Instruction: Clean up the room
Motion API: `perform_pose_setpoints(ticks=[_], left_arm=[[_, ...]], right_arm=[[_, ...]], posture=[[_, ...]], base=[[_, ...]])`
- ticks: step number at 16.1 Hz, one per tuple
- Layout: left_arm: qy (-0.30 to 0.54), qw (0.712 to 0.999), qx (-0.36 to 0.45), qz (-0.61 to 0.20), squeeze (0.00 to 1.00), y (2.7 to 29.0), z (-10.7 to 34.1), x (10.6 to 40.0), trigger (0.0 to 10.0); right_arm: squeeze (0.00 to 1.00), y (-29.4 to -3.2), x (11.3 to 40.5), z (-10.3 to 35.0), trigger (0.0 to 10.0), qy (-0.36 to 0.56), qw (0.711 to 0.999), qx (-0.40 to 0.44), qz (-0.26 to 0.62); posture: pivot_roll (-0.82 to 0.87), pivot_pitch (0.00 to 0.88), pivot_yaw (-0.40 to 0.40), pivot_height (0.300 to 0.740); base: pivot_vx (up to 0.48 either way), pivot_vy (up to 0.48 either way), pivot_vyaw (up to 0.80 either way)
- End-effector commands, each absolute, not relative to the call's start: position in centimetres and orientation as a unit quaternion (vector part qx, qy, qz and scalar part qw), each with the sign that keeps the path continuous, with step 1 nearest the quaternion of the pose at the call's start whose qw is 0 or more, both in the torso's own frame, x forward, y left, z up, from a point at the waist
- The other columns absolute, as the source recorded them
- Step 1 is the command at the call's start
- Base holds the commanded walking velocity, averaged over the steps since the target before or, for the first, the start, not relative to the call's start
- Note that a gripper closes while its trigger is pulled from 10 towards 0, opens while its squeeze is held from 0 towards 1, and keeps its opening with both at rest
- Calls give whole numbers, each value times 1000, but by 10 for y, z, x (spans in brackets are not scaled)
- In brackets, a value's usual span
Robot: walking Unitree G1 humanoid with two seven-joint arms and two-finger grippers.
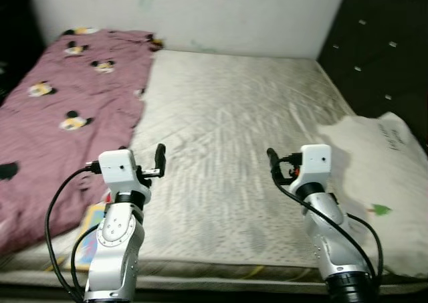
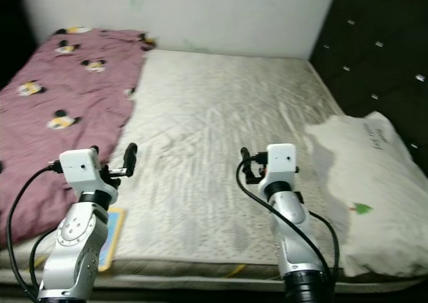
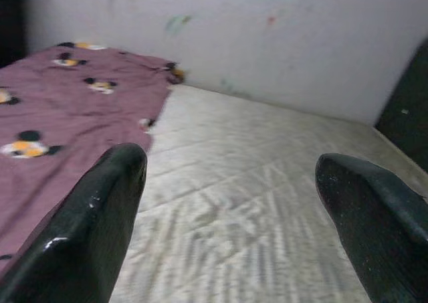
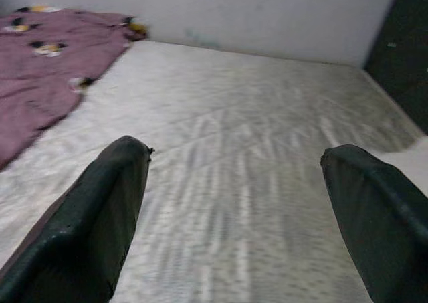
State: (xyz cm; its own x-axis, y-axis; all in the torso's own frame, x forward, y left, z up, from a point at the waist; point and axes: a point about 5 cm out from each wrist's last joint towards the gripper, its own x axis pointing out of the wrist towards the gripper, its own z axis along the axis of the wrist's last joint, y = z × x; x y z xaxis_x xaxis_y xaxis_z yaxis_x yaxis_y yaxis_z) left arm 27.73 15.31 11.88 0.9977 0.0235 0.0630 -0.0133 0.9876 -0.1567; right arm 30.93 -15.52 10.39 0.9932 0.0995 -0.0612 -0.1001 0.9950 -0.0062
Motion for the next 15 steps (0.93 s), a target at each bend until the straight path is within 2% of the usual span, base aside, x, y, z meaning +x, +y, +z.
perform_pose_setpoints(ticks=[1, 14, 15], left_arm=[[-27, 997, -77, 14, 0, 154, 118, 278, 10000], [-31, 996, -81, 21, 0, 155, 118, 278, 10000], [-31, 996, -77, 22, 0, 155, 119, 278, 10000]], right_arm=[[0, -156, 309, 103, 10000, 34, 998, -5, 49], [0, -157, 310, 99, 10000, 46, 998, -11, 51], [0, -156, 310, 99, 10000, 47, 997, -12, 52]], posture=[[-55, 55, -59, 740], [-61, 62, -64, 740], [-61, 62, -64, 740]], base=[[0, 480, 0], [0, 480, 0], [0, 0, 0]])
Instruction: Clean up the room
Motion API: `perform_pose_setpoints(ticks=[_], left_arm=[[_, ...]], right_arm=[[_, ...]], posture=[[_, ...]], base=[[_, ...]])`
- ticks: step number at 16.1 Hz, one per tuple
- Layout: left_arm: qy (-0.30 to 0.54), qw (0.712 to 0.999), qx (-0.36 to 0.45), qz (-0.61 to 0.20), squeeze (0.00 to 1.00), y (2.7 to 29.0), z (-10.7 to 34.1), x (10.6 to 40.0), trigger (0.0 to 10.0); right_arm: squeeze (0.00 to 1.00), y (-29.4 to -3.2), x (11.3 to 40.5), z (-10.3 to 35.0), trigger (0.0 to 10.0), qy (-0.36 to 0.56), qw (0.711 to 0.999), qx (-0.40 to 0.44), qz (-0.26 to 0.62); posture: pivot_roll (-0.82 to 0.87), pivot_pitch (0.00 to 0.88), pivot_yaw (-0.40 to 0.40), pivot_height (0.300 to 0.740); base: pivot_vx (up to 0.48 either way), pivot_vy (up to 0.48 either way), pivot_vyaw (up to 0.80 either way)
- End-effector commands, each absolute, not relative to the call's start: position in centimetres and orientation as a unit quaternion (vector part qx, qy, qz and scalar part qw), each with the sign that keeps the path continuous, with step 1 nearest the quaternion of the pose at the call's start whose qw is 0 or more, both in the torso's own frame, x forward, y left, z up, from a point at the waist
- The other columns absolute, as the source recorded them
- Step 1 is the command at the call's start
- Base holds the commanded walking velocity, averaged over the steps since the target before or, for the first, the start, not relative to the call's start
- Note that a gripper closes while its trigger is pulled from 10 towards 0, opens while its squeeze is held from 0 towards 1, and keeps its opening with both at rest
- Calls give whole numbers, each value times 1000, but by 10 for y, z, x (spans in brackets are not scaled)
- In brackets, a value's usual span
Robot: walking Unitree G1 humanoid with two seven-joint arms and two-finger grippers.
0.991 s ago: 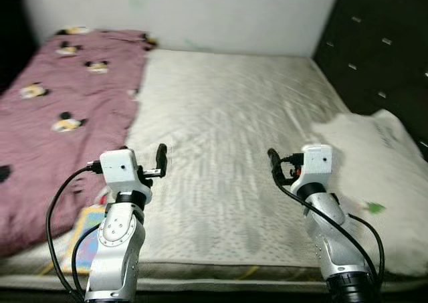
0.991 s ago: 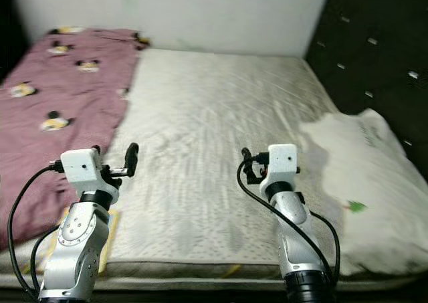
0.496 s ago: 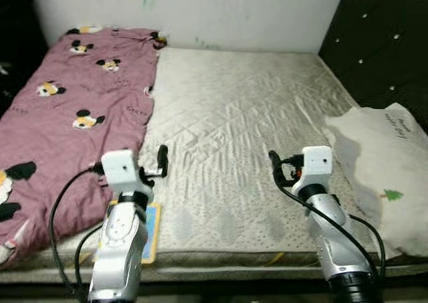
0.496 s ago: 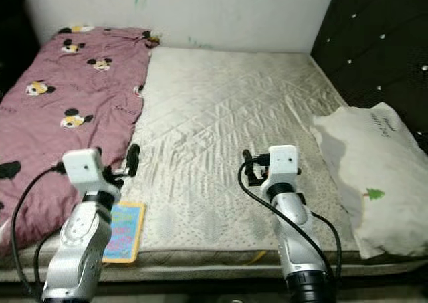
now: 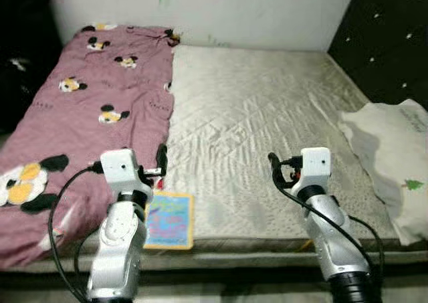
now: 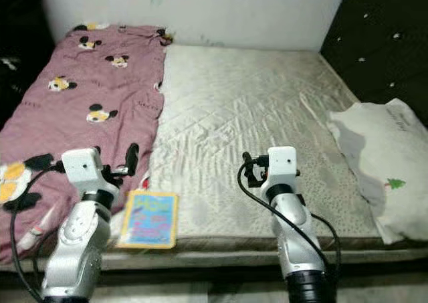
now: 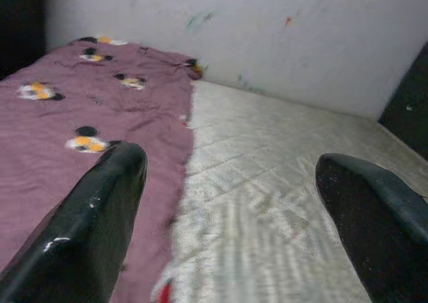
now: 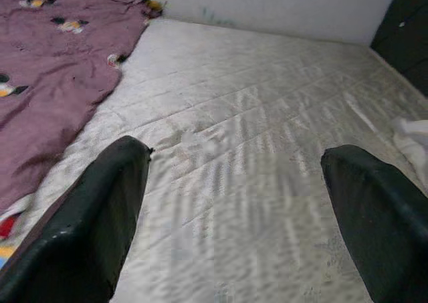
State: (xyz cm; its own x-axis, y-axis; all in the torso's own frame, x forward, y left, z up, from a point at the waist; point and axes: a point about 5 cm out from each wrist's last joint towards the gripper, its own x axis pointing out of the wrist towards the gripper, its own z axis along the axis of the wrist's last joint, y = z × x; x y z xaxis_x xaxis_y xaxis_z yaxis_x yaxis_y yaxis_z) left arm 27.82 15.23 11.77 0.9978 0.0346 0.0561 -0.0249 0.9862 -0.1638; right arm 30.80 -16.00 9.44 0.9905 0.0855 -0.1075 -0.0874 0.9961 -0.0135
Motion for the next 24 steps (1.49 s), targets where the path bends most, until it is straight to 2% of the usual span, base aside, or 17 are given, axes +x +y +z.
perform_pose_setpoints(ticks=[1, 5, 19, 24], left_arm=[[-34, 996, -78, 21, 0, 155, 119, 278, 10000], [-45, 996, -79, 2, 0, 152, 122, 276, 10000], [-44, 995, -85, -9, 0, 150, 121, 275, 10000], [-35, 995, -89, 7, 0, 150, 118, 276, 10000]], right_arm=[[0, -156, 310, 98, 10000, 48, 997, -12, 52], [0, -155, 310, 97, 10000, 54, 997, -13, 54], [0, -156, 310, 95, 10000, 60, 996, -20, 56], [0, -155, 310, 94, 10000, 61, 996, -21, 57]], posture=[[-61, 63, -64, 740], [-60, 65, -64, 740], [-60, 63, -67, 740], [-59, 59, -67, 740]], base=[[0, 0, 0], [0, 0, 0], [381, 0, 0], [55, 0, 0]])
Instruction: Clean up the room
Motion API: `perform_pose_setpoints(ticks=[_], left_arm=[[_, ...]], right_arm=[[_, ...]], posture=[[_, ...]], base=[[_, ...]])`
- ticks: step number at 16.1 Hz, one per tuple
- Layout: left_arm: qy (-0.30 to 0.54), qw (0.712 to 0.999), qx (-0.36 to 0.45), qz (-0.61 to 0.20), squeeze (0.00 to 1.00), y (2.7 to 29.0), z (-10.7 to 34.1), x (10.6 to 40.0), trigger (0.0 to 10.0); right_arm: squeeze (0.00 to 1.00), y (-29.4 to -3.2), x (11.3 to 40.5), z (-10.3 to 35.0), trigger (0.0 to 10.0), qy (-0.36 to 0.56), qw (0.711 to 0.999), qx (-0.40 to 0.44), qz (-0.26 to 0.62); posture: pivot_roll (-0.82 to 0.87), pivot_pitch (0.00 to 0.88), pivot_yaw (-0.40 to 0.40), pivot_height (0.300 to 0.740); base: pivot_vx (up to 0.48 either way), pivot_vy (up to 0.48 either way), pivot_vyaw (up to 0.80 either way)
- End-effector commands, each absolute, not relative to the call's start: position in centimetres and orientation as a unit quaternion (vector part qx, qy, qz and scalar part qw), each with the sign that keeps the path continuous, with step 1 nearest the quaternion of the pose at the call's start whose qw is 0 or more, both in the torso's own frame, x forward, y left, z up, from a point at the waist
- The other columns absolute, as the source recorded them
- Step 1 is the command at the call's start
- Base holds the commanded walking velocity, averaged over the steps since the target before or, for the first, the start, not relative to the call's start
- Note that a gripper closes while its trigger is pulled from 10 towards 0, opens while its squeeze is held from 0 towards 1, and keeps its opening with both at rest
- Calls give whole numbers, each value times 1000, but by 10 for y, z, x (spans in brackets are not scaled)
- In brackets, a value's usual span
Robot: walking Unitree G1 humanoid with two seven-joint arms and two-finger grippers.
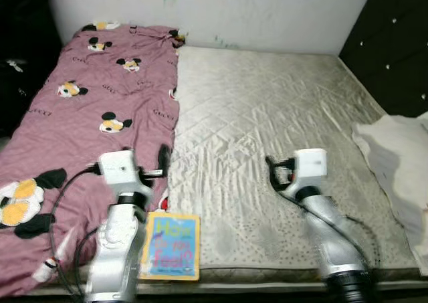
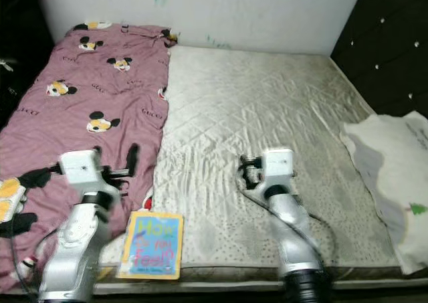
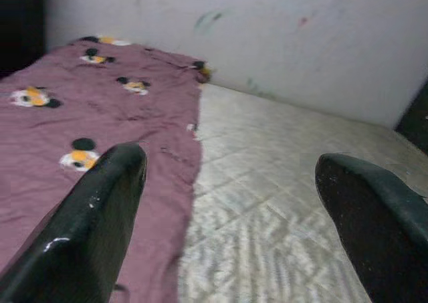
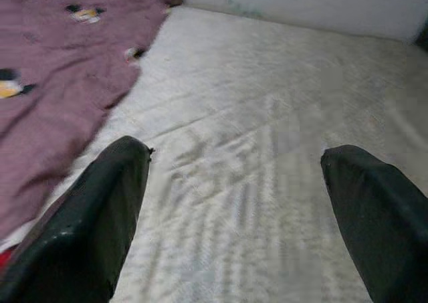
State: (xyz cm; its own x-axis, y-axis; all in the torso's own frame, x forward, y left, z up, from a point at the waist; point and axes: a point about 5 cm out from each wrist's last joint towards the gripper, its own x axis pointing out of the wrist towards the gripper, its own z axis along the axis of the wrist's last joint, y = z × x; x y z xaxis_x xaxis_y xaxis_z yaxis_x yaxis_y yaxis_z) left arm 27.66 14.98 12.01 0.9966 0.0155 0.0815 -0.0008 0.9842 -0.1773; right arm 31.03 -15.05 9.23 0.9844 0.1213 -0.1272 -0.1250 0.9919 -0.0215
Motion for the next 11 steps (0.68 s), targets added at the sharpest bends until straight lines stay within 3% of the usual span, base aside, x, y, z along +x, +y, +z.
perform_pose_setpoints(ticks=[1, 11], left_arm=[[-35, 995, -90, 5, 0, 150, 118, 276, 10000], [-36, 995, -91, 8, 0, 150, 119, 277, 10000]], right_arm=[[0, -155, 310, 94, 10000, 62, 996, -21, 57], [0, -156, 311, 93, 10000, 64, 996, -22, 57]], posture=[[-58, 59, -67, 740], [-61, 66, -68, 740]], base=[[0, 247, 0], [0, 480, 0]])
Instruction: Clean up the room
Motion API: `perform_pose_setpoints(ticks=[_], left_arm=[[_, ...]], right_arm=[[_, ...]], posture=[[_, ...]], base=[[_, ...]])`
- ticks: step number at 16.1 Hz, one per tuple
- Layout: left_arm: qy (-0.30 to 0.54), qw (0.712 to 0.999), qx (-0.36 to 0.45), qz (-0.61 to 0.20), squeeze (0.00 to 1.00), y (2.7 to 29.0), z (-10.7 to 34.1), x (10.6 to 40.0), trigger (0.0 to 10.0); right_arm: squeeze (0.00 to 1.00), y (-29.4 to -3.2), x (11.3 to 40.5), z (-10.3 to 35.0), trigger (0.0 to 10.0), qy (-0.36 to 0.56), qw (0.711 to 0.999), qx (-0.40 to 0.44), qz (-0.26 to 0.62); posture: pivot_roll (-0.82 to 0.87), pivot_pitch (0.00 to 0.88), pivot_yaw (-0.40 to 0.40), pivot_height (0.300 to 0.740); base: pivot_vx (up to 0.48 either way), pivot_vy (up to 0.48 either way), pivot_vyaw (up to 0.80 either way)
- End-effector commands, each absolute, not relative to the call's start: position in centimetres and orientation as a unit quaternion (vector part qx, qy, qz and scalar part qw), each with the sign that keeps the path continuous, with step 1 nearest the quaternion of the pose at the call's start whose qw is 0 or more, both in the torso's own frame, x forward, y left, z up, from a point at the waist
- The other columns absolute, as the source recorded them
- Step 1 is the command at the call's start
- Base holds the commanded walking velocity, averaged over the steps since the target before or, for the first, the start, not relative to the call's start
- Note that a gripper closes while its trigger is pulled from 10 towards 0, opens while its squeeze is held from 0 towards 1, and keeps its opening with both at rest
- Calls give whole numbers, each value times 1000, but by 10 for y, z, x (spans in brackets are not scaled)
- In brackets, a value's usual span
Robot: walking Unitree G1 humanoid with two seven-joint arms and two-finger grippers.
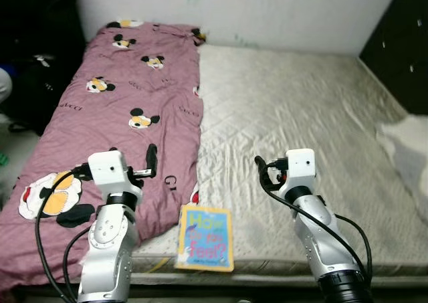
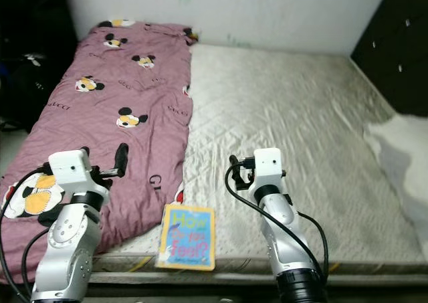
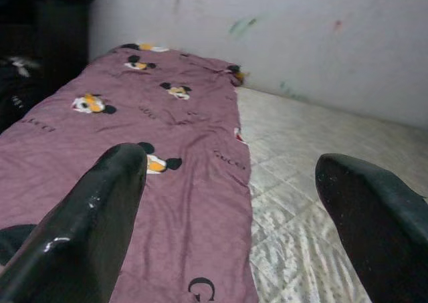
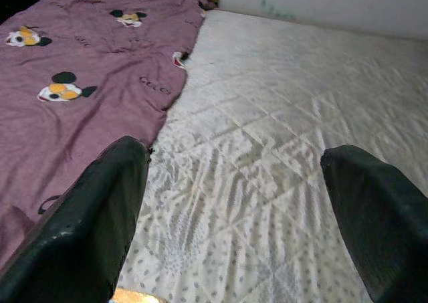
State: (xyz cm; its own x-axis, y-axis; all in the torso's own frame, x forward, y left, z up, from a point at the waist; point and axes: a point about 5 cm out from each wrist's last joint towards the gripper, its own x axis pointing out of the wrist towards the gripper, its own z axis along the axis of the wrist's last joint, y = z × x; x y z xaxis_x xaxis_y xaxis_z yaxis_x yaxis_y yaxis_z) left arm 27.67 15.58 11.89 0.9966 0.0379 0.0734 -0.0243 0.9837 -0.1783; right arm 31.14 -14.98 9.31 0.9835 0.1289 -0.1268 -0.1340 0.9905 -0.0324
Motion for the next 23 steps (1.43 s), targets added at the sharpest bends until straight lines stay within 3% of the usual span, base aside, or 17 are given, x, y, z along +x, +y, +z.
perform_pose_setpoints(ticks=[1, 7, 11, 18, 23], left_arm=[[-37, 995, -91, 8, 0, 150, 119, 276, 10000], [-29, 995, -94, 17, 0, 153, 115, 273, 10000], [-12, 996, -75, 48, 0, 177, 107, 254, 10000], [5, 998, -44, 52, 0, 195, 100, 246, 10000], [5, 996, -64, 55, 0, 197, 100, 232, 10000]], right_arm=[[0, -156, 311, 93, 10000, 65, 996, -22, 57], [0, -153, 311, 96, 10000, 55, 996, -13, 68], [0, -157, 308, 100, 10000, 46, 997, 9, 55], [0, -162, 302, 97, 10000, 50, 998, 9, 39], [0, -175, 289, 93, 10000, 62, 998, 0, 31]], posture=[[-61, 66, -68, 740], [-65, 61, -64, 740], [-50, 69, -52, 740], [-78, 62, -34, 740], [-66, 127, -41, 740]], base=[[0, 480, 0], [0, 0, 0], [0, 0, 0], [0, 0, -360], [0, 0, -444]])
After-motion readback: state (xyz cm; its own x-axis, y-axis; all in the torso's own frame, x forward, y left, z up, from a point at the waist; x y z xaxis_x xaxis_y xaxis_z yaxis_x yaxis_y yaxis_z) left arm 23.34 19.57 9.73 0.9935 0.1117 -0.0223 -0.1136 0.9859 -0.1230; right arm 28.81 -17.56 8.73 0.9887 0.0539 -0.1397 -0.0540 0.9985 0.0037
